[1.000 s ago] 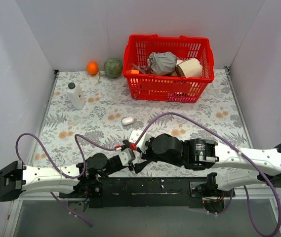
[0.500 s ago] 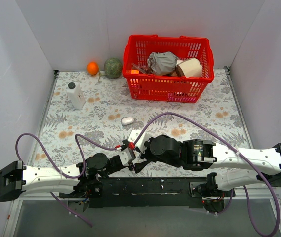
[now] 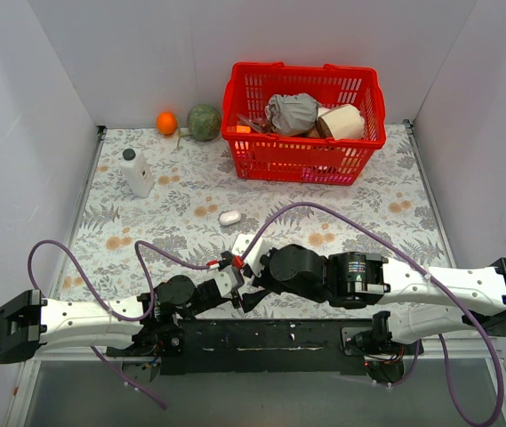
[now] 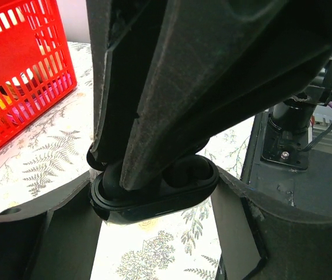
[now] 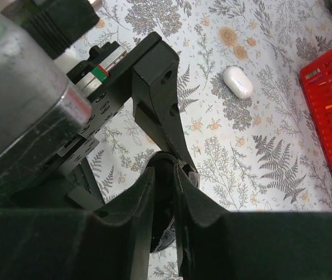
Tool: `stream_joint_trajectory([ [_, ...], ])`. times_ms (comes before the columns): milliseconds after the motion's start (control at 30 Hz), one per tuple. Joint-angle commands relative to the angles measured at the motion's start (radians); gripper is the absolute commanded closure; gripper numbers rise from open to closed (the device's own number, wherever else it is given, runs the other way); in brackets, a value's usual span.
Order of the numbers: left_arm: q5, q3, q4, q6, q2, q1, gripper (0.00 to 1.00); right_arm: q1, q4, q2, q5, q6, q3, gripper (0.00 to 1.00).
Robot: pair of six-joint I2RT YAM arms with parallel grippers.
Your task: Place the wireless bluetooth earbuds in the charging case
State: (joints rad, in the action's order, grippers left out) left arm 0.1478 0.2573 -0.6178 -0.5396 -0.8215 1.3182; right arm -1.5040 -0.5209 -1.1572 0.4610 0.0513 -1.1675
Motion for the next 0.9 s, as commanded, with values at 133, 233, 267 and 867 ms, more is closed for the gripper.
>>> stream_joint_trajectory([
  [133, -0.002, 0.027, -0.017, -0.02, -0.007, -0.005, 1.0, -0.004, 0.028, 0.042, 0.016, -0.028, -0.02, 0.68],
  [233, -0.002, 0.026, -0.017, -0.022, -0.011, -0.005, 1.0, -0.002, 0.035, 0.059, 0.024, -0.037, -0.027, 0.65],
  [267, -0.002, 0.026, -0.016, -0.022, -0.014, -0.005, 1.0, -0.002, 0.036, 0.062, 0.025, -0.044, -0.029, 0.65],
  [867, -0.004, 0.034, 0.004, -0.025, -0.002, -0.005, 1.0, 0.312, 0.035, 0.149, -0.212, -0.208, 0.051, 0.64],
])
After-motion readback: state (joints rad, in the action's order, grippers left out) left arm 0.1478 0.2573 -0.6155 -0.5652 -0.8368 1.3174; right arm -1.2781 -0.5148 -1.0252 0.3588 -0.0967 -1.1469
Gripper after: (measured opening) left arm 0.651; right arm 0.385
